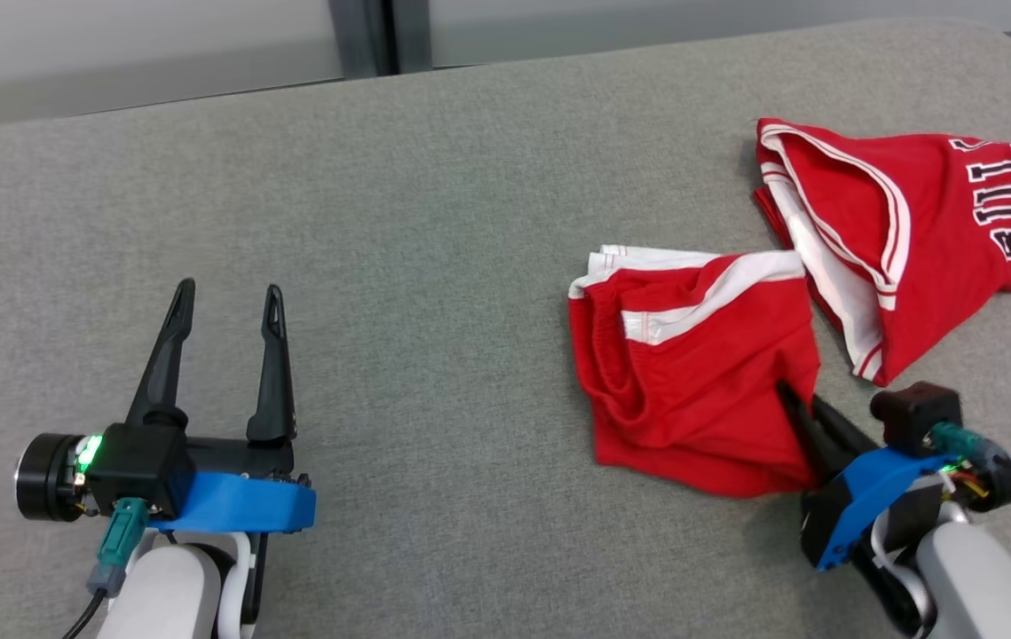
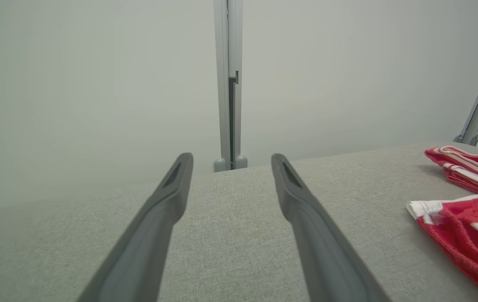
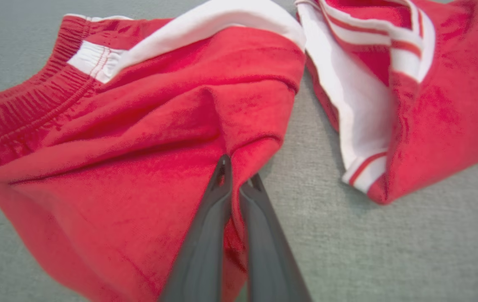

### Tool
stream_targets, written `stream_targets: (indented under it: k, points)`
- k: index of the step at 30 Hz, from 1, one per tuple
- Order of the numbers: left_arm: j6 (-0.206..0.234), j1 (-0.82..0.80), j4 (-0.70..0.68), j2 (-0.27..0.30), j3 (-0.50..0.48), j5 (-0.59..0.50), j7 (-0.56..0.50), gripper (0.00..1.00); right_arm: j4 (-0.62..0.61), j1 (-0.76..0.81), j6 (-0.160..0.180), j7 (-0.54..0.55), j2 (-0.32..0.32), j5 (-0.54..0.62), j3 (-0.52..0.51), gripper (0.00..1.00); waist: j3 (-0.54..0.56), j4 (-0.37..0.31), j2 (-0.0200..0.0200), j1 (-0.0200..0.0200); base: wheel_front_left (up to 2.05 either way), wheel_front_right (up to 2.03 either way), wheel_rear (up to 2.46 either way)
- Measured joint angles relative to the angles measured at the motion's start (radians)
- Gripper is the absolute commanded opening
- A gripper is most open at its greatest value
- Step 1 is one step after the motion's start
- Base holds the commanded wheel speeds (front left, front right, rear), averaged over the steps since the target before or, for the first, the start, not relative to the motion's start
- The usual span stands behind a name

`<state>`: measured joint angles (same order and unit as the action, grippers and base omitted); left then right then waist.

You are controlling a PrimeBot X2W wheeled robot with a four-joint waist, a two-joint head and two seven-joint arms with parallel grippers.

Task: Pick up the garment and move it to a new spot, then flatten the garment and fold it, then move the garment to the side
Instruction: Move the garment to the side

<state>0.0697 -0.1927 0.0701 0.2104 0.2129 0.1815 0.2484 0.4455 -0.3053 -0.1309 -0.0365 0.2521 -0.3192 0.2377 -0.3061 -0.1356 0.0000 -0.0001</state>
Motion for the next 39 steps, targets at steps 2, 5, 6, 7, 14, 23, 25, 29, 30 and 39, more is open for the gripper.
stream_targets:
  k: [2, 5, 6, 7, 14, 23, 25, 29, 30, 39]
  points:
    - [-0.002, -0.011, -0.006, 0.001, 0.007, -0.002, -0.002, 1.0, -0.011, -0.014, 0.0, 0.009, 0.027, 0.0, 0.0, 0.0, -0.01, -0.012, -0.0002, 0.0, 0.0, 0.0, 0.0]
    - [-0.009, -0.027, -0.011, 0.003, 0.017, -0.006, -0.009, 1.0, -0.034, -0.069, 0.0, 0.019, 0.074, 0.005, 0.022, 0.0, -0.031, -0.021, 0.0, 0.0002, 0.0, 0.0, 0.0]
    - [-0.009, -0.033, -0.011, 0.005, 0.019, -0.006, -0.009, 1.0, -0.046, -0.09, 0.0, 0.019, 0.09, 0.012, 0.036, 0.0, -0.039, -0.023, 0.0, 0.0001, 0.0, 0.0, 0.0]
    - [-0.01, -0.04, -0.012, 0.006, 0.021, -0.007, -0.009, 1.0, -0.059, -0.113, 0.0, 0.018, 0.109, 0.019, 0.049, 0.0, -0.046, -0.024, -0.0001, 0.0002, 0.0, 0.0, 0.0]
    - [-0.017, -0.062, -0.012, 0.011, 0.031, -0.01, -0.01, 1.0, -0.119, -0.228, 0.0, 0.053, 0.258, 0.03, 0.033, 0.0, -0.073, -0.032, -0.0001, 0.0001, 0.0, 0.0, 0.0]
    - [-0.027, -0.124, -0.027, 0.026, 0.051, -0.022, -0.021, 1.0, -0.015, -0.328, 0.0, 0.094, 0.336, 0.021, -0.097, 0.0, -0.142, -0.051, -0.0001, 0.0001, 0.0, 0.0, 0.0]
    - [-0.035, -0.145, -0.029, 0.028, 0.059, -0.025, -0.021, 1.0, 0.041, -0.355, 0.0, 0.082, 0.34, 0.028, -0.128, 0.0, -0.16, -0.048, -0.0001, 0.0002, 0.0, 0.0, 0.0]
    - [-0.042, -0.179, -0.029, 0.031, 0.071, -0.035, -0.022, 1.0, 0.122, -0.391, 0.0, 0.037, 0.317, 0.066, -0.183, 0.0, -0.192, -0.039, 0.0, 0.0002, 0.0, 0.0, 0.0]
    - [-0.043, -0.184, -0.029, 0.031, 0.073, -0.036, -0.023, 1.0, 0.144, -0.4, 0.0, 0.028, 0.309, 0.075, -0.192, 0.0, -0.2, -0.039, 0.0, 0.0002, 0.0, 0.0, 0.0]
    - [-0.046, -0.218, -0.022, 0.034, 0.092, -0.042, -0.026, 1.0, 0.294, -0.444, 0.0, -0.063, 0.238, 0.24, -0.336, 1.0, -0.23, -0.039, 0.0, 0.0002, 0.0, 0.0, 0.0]
